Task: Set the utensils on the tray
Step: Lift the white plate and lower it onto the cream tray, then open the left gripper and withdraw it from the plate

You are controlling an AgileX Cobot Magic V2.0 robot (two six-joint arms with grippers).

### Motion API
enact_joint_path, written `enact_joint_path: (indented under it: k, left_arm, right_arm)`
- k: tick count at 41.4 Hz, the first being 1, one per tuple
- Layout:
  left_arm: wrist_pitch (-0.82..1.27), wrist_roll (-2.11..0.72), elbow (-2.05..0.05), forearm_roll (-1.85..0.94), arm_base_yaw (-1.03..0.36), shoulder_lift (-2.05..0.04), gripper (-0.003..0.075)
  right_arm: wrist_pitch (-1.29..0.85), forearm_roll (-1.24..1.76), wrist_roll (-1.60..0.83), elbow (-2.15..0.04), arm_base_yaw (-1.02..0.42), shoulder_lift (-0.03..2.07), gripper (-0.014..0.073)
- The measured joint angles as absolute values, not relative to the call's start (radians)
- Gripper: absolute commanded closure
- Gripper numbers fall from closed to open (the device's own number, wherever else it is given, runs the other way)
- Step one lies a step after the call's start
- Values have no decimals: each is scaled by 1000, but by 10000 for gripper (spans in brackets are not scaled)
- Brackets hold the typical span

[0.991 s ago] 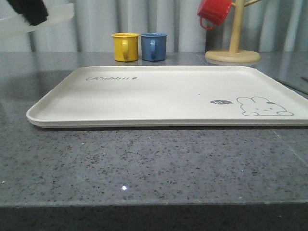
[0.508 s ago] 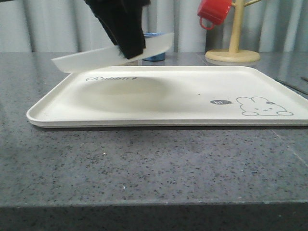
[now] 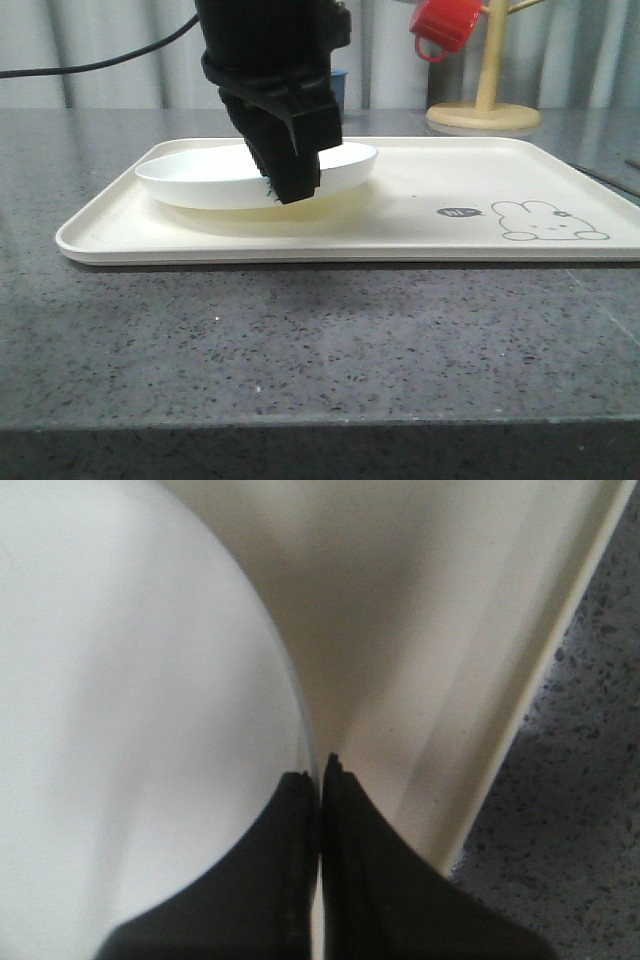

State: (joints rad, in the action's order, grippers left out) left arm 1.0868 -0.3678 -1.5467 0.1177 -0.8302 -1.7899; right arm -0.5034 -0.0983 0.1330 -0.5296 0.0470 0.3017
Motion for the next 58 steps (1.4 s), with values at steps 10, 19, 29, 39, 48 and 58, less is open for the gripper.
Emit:
enact_joint_path:
  k: [10, 19, 29, 39, 48, 58]
  left_arm:
    - [1091, -359, -1547, 109, -830, -1792, 482]
    - [1141, -302, -1597, 109, -830, -1793, 385]
    - [1226, -289, -1716, 102, -830, -1791, 597]
    - [1244, -288, -1717, 89, -830, -1730, 739]
    - [1246, -262, -1694, 82, -757, -1608, 739]
    - [1246, -199, -1514, 80, -482, -1446, 739]
  right_arm:
    - [-503, -98, 133, -530, 47, 302, -52]
    - [-503, -98, 133, -530, 47, 302, -52]
    - [-503, -98, 133, -530, 47, 302, -52]
    - [-503, -99, 133, -530, 47, 302, -52]
    - [-504, -99, 133, -530, 47, 302, -52]
    - [-504, -99, 133, -530, 47, 302, -52]
